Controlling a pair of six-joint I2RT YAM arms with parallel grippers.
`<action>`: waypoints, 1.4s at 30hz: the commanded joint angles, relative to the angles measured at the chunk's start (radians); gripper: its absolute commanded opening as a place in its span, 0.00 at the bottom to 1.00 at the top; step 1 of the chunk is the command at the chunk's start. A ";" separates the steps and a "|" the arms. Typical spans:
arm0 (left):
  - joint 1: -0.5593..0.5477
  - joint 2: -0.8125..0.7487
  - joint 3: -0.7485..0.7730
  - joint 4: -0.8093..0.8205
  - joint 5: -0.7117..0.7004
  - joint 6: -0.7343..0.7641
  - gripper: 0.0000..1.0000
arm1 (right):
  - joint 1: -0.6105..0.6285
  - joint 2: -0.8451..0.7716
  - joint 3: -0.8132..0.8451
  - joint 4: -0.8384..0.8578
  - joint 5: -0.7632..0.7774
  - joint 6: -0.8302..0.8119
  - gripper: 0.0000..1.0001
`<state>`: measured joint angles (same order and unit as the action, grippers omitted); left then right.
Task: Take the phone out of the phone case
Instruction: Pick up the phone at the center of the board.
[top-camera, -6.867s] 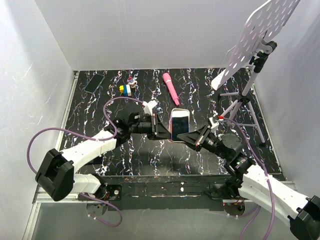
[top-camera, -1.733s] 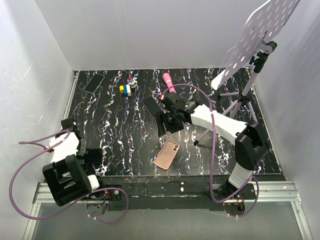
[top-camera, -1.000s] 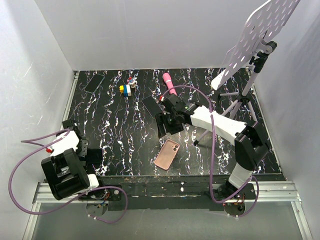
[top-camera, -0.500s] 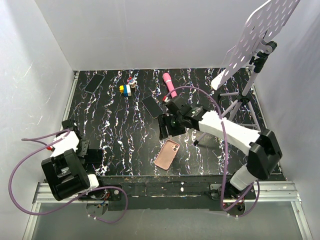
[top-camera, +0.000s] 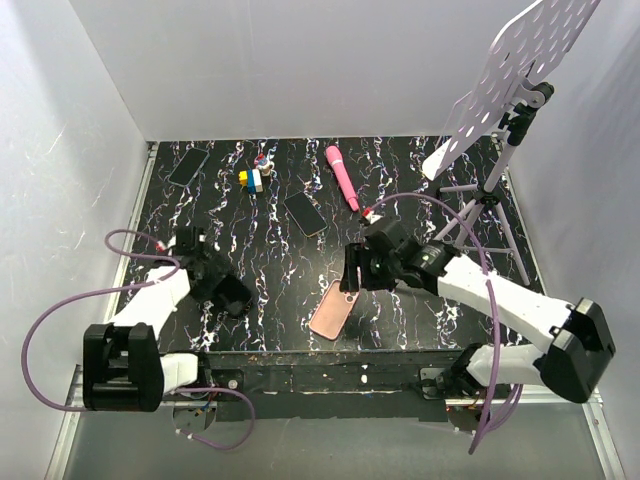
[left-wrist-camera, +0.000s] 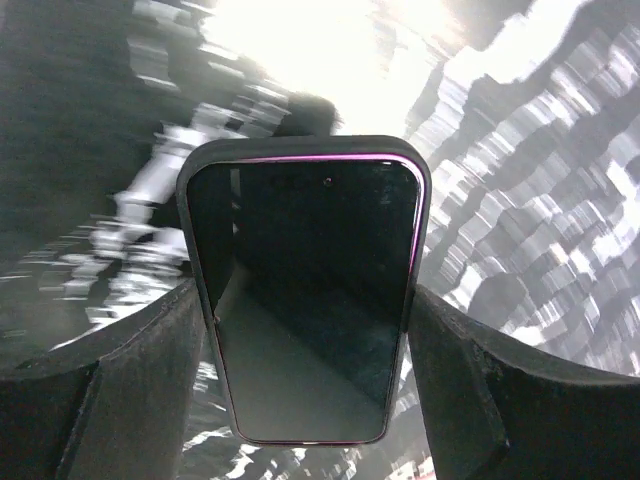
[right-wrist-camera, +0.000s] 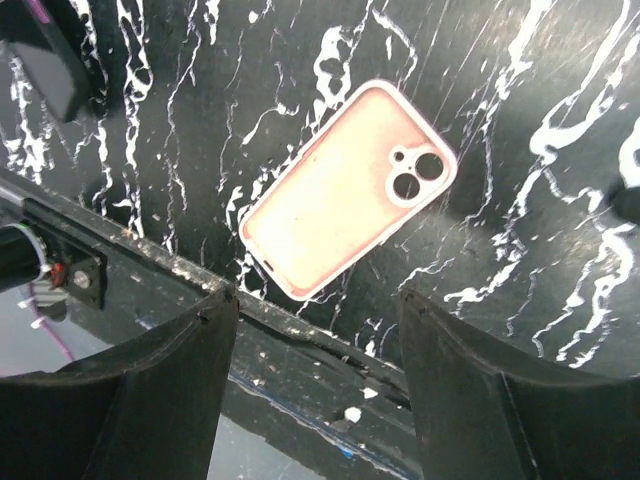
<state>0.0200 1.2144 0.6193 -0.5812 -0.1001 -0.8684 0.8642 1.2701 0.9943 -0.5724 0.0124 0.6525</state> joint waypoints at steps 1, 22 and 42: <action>-0.124 -0.117 -0.018 0.219 0.361 0.144 0.00 | 0.001 -0.126 -0.155 0.233 -0.089 0.111 0.71; -0.652 -0.047 0.049 0.586 0.424 -0.150 0.00 | 0.157 -0.046 -0.208 0.448 0.026 0.279 0.60; -0.692 -0.035 0.201 0.514 0.534 0.124 0.98 | 0.062 -0.446 -0.466 0.582 -0.098 0.292 0.01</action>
<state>-0.7074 1.2366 0.7921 -0.1036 0.3599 -0.8375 0.9688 0.9451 0.5636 -0.0353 -0.0036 0.9432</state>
